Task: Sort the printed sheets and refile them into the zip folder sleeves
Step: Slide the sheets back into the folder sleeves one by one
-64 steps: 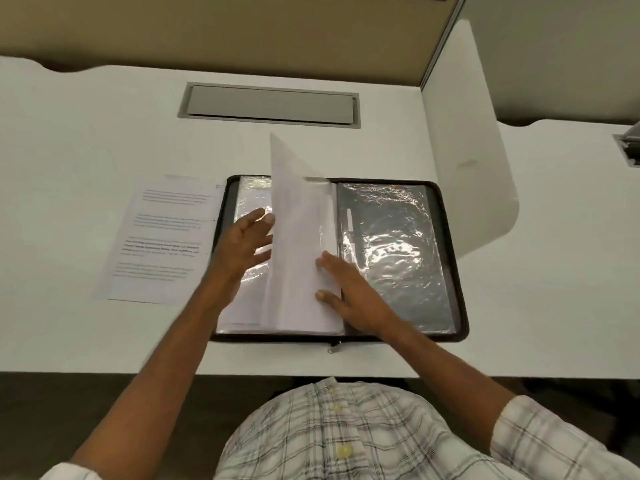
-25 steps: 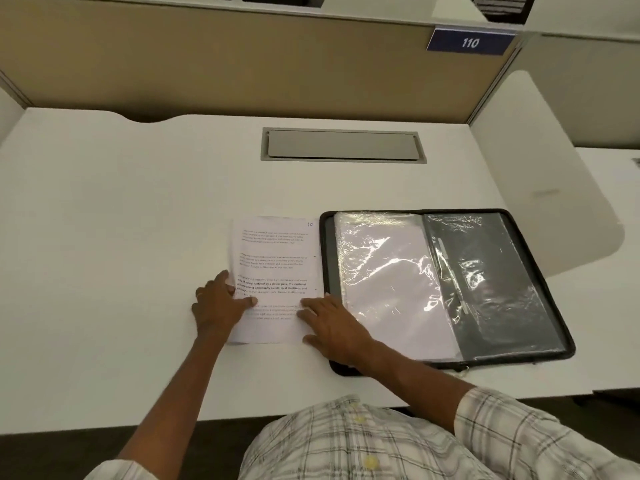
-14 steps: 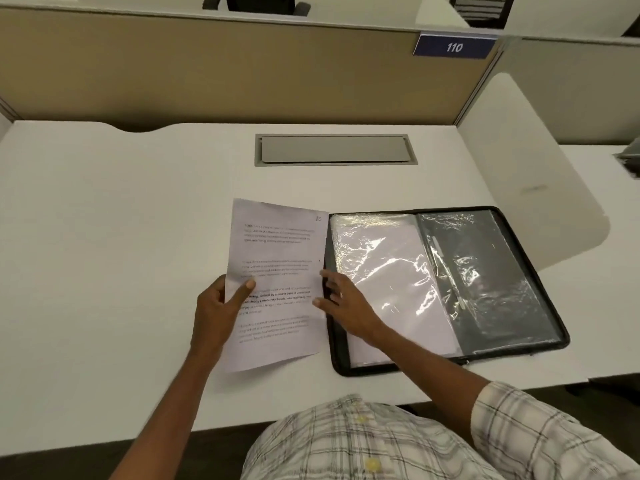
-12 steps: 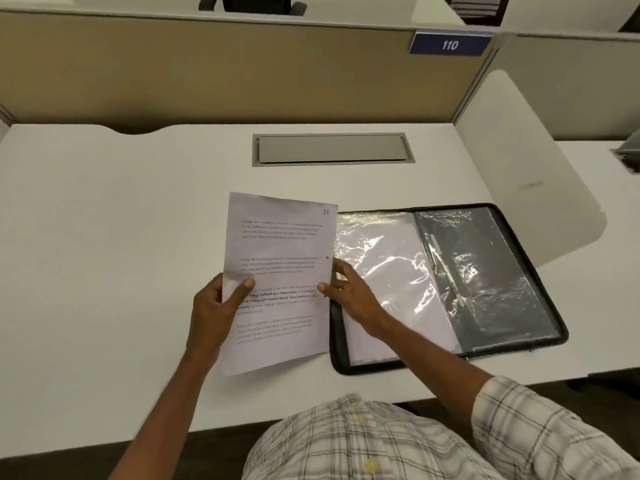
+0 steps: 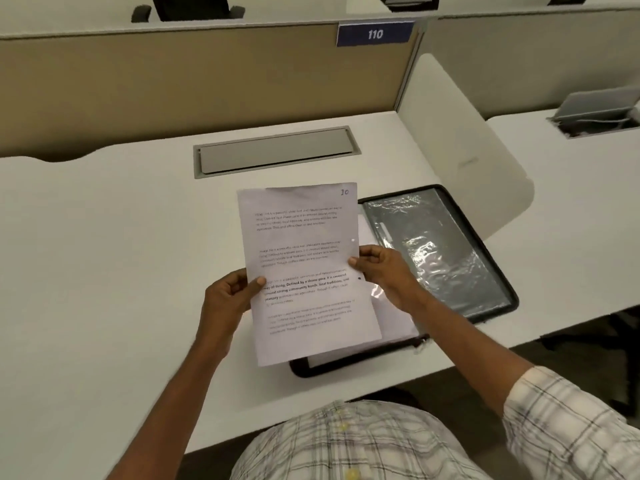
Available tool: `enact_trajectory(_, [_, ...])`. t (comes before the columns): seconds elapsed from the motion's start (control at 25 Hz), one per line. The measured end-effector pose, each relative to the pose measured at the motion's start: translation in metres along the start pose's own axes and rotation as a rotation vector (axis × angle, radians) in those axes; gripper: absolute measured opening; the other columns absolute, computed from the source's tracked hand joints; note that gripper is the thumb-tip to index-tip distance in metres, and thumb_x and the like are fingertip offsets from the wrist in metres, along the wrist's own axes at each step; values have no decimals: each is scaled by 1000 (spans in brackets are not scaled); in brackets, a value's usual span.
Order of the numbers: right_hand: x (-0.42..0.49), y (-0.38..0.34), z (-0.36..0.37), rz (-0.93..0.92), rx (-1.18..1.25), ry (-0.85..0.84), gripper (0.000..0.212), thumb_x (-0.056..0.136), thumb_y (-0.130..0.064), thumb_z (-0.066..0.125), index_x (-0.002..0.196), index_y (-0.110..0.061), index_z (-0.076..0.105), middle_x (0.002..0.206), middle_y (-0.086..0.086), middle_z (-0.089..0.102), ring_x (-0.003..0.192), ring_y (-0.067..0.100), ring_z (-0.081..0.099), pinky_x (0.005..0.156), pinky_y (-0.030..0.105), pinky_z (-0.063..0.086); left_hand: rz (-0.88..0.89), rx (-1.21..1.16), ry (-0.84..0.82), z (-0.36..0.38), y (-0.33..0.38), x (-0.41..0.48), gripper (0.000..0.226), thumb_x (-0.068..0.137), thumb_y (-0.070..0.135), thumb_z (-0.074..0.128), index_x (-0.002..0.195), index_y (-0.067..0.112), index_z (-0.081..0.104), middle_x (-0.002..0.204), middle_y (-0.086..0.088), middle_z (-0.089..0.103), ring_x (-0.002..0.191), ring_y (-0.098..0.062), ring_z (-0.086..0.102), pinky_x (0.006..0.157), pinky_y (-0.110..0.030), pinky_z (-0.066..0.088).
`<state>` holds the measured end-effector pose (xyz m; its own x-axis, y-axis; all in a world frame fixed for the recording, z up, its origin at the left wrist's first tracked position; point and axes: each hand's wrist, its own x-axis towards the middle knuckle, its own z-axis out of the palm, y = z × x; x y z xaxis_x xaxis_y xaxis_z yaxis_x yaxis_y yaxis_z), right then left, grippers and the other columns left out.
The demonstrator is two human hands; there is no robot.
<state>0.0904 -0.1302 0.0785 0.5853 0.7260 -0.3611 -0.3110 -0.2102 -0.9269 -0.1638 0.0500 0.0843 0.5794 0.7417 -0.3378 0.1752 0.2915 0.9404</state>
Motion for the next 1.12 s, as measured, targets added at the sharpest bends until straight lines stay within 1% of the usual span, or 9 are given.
enact_trajectory(0.12, [5,-11,-71,35,-5,27,34,89,-6,74,122,1,68,115,17,75,104,34,73,91,43,61,8,32,-82,61,-2,15,30,92,11,76,122,10,72,112,-3,79,104,-23,75,91,-37,60])
enact_trajectory(0.32, [29,-25,-174,73,-13,0,33,92,-7,72,123,-2,68,117,12,75,106,31,73,82,34,62,11,99,-77,166,-4,49,28,94,10,74,122,10,72,109,0,79,99,-20,76,89,-36,61])
enact_trajectory(0.44, [58,-33,-225,124,-73,-56,37,90,-8,75,127,-4,67,118,11,75,105,28,74,88,41,62,110,344,-1,223,-7,75,24,95,17,74,119,16,74,105,5,79,92,-13,76,86,-35,62])
enact_trajectory(0.52, [80,-37,-248,140,-151,-34,37,89,-8,77,124,-3,68,118,12,75,101,27,75,85,41,63,172,500,26,254,-6,93,22,94,19,75,116,17,75,104,5,77,90,-12,75,85,-36,62])
enact_trajectory(0.68, [112,-41,-272,120,-189,144,31,86,-9,81,115,-3,71,108,11,77,87,22,77,69,29,62,3,336,158,291,-14,110,26,92,13,77,118,11,74,105,-2,77,95,-22,75,87,-46,63])
enact_trajectory(0.84, [144,-47,-270,79,-143,220,22,85,-9,81,106,-8,74,100,9,78,88,26,76,83,41,63,-61,163,234,303,-28,114,22,95,14,74,117,12,73,106,-6,78,96,-24,76,87,-43,63])
enact_trajectory(0.96, [169,-66,-258,17,-58,267,19,86,-8,79,105,-6,76,97,9,78,91,30,76,79,39,64,-91,-229,438,302,-35,107,21,99,15,69,118,6,71,98,-10,76,90,-26,72,85,-35,61])
enact_trajectory(1.0, [179,-73,-255,11,-16,272,20,87,-7,78,106,-5,75,98,10,78,92,30,76,78,38,64,-63,-271,504,302,-38,107,20,101,15,67,118,5,71,94,-10,74,87,-24,71,84,-33,60])
enact_trajectory(1.12, [211,-93,-246,-13,34,325,21,90,-7,74,111,-7,71,101,9,77,92,27,76,80,43,64,71,-19,489,314,-41,109,18,102,16,64,116,9,74,92,-6,75,83,-19,72,84,-34,60])
